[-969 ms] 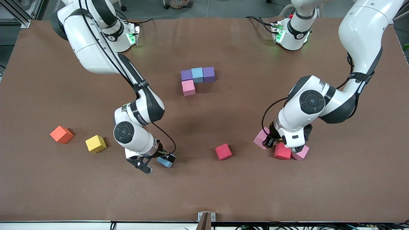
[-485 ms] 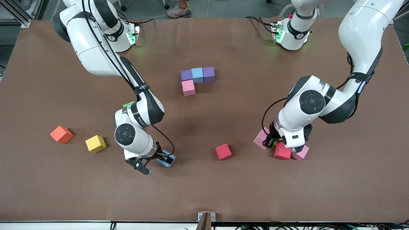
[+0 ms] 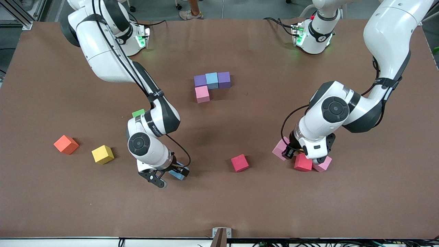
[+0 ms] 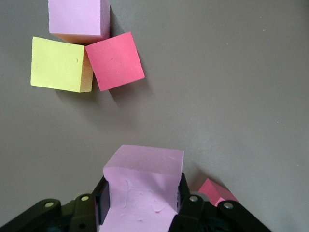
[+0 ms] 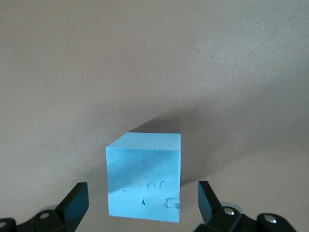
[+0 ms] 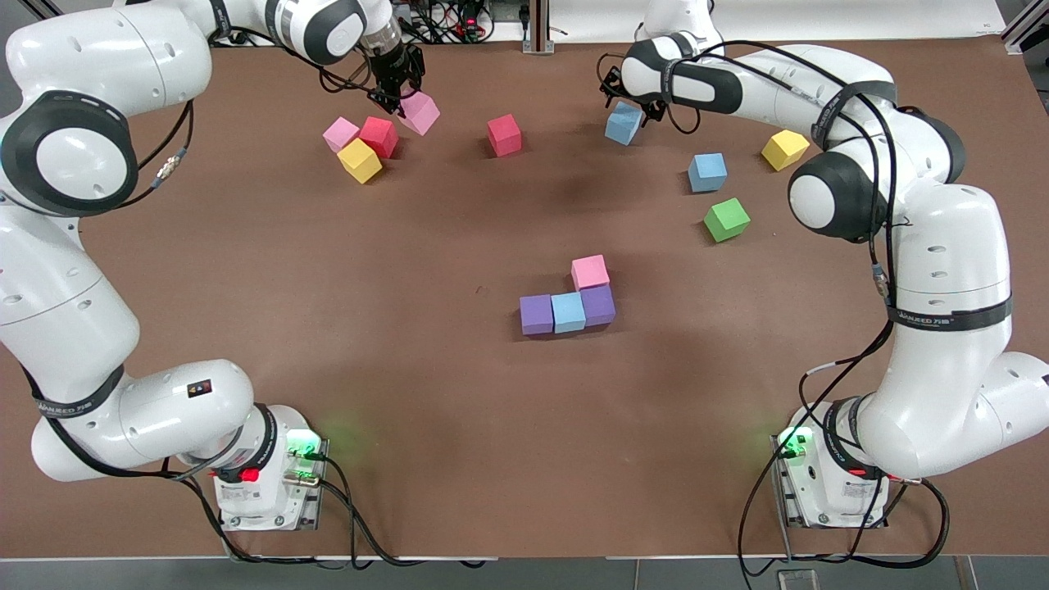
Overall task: Arrange 11 blocks into digit 3
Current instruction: 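Grasp the light blue cube with the right gripper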
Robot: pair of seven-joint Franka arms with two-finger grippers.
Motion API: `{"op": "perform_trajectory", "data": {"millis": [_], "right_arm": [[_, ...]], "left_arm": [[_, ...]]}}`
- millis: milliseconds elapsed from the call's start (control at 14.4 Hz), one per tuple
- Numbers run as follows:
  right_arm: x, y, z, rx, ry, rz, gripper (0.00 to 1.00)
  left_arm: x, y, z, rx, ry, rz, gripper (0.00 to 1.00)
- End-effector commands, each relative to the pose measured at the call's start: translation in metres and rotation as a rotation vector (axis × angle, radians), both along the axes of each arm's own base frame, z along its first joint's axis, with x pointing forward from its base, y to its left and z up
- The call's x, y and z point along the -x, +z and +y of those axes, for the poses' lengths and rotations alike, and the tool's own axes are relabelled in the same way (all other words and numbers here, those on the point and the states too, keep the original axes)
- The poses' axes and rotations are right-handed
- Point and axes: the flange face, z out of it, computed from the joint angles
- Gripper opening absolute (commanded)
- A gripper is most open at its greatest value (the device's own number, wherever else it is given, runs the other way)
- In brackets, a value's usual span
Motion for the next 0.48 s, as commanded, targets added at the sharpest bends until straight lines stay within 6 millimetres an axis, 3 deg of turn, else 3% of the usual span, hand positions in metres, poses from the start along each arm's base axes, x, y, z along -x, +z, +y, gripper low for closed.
{"op": "perform_trajectory", "data": {"millis": [0,138,415], "right_arm": [[-0.0059,-0.0032,-0.0008,0.002,-0.019,-0.007,1.00],[-0.0062,-0.0057,-0.0003,0.000,-0.017,-0.013,1.00],[-0.0054,-0.0116,0.0029,0.007,-0.013,-0.024,0.84]], "left_arm": [[-0.0033,0.0028,0.0013,-0.019,-0.022,-0.012,0.07],[-0.0032,0.0028,0.0012,-0.018,-0.021,-0.011,0.07],[-0.0033,0.0036,0.0013,-0.019,-0.020,-0.013,0.07]]}}
